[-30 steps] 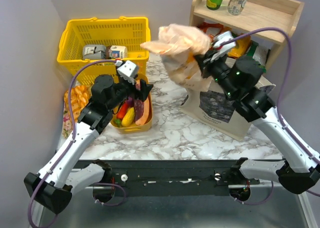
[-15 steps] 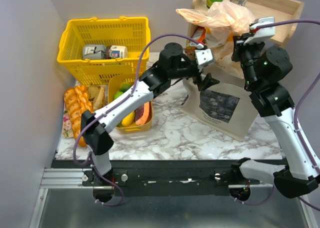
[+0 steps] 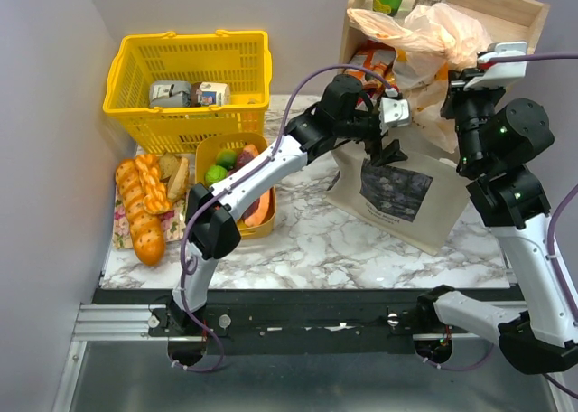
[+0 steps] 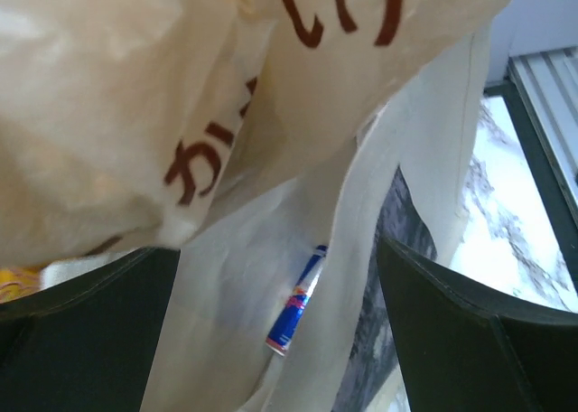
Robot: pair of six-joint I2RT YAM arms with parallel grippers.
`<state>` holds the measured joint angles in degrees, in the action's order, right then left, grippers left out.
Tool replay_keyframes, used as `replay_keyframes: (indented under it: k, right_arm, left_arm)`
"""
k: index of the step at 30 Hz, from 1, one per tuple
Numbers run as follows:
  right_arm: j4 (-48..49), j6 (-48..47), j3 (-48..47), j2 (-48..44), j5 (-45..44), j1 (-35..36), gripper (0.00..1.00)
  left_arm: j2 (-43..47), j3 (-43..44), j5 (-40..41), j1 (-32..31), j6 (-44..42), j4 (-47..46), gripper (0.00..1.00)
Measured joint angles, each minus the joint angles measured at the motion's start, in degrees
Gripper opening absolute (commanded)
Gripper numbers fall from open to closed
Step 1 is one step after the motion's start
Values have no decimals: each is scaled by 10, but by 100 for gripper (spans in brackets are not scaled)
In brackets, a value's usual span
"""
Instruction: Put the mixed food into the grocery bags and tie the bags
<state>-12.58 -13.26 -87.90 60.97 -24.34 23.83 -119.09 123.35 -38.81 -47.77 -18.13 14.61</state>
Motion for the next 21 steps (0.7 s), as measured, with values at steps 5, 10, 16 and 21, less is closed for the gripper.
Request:
replay_keyframes:
  k: [5,10,16,21]
  right_arm:
    - [-5,-3,21,1,0,-1,1]
    - [-4,-3,80,2,0,-2,1]
    - [-25,6,165,10,6,-2,1]
    - [-69,33,221,-27,9,-2,1]
  left_arm:
    - [-16,6,-16,-2,-15,66,56]
    - [-13,-23,-18,-11,-16,100,12]
    - [58,-146,17,-30,-16,68,0]
    - [113,-208,58,-51,-26,52,0]
